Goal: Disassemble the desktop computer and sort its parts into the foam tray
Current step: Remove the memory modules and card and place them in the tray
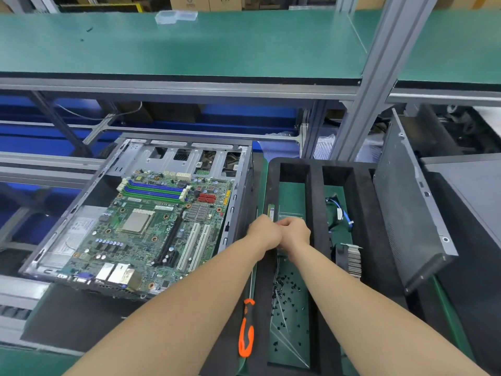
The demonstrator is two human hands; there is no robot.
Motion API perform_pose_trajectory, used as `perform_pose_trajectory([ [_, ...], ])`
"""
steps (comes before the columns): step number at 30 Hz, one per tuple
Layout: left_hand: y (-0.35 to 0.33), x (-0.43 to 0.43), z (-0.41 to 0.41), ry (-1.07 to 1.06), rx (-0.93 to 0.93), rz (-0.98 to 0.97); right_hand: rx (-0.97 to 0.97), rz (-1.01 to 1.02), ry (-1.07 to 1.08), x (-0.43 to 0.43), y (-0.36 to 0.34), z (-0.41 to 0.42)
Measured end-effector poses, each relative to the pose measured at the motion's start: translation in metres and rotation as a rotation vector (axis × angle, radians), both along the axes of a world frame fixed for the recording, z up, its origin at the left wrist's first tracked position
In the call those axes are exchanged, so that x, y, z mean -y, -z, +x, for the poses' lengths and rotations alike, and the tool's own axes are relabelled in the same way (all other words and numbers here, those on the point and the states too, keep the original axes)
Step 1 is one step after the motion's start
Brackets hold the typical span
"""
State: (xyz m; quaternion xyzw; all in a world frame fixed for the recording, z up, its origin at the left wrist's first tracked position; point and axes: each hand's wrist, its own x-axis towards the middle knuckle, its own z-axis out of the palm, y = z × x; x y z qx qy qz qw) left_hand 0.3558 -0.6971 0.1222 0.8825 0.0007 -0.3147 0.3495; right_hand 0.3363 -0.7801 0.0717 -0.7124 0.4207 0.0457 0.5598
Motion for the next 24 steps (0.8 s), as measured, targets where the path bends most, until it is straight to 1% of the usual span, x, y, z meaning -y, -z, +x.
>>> perform_pose_trajectory([
  [2,-0.013,-0.002,-0.002,0.042,0.043,-0.063,0.043,0.008,0.035,-0.002,-0.006,-0.002],
  [5,-0.044,-0.011,0.0,0.126,0.148,-0.231,0.156,-0.052,0.045,-0.007,-0.026,0.0],
  [8,-0.079,-0.039,0.015,0.199,0.311,-0.332,0.288,-0.13,0.038,-0.02,-0.06,0.01],
  [10,-0.1,-0.07,0.029,0.172,0.394,-0.392,0.388,-0.161,0.011,-0.033,-0.084,0.016],
  [13,-0.125,-0.129,0.048,0.07,0.452,-0.435,0.507,-0.241,-0.096,-0.06,-0.116,0.021],
  [16,-0.133,-0.193,0.063,0.037,0.527,-0.375,0.529,-0.339,-0.234,-0.098,-0.141,0.021],
  [18,-0.131,-0.235,0.07,0.058,0.572,-0.314,0.526,-0.414,-0.335,-0.127,-0.149,0.02],
  [21,-0.118,-0.289,0.076,0.179,0.702,-0.135,0.497,-0.529,-0.477,-0.174,-0.149,0.017],
  [23,-0.103,-0.311,0.08,0.283,0.795,-0.029,0.419,-0.65,-0.554,-0.2,-0.139,0.017],
  [24,-0.093,-0.317,0.081,0.339,0.813,0.016,0.371,-0.707,-0.578,-0.211,-0.133,0.016],
])
